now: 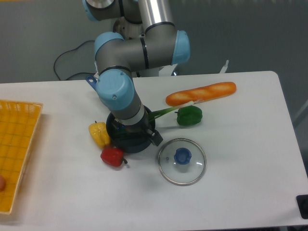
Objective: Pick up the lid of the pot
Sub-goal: 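Lift the gripper up out of the black saucepan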
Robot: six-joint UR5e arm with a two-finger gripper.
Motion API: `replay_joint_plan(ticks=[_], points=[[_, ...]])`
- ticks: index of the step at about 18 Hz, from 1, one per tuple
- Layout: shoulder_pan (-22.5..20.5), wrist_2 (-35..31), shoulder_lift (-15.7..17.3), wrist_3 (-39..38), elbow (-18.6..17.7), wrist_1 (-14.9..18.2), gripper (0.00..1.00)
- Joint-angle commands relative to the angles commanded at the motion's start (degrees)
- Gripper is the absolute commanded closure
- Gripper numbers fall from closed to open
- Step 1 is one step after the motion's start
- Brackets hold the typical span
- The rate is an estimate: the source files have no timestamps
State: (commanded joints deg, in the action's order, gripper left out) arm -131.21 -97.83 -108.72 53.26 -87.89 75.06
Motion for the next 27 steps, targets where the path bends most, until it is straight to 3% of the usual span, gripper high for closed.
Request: replay_joint_plan(ticks=[9,13,27], points=[[-1.9,6.1,1.1,3.5,-0.4,-0.2,0.0],[-1.9,6.2,1.2,3.2,-2.0,-3.1,0.0],[-3.0,7.9,0.8,0.2,-3.4,-4.0,0.0]])
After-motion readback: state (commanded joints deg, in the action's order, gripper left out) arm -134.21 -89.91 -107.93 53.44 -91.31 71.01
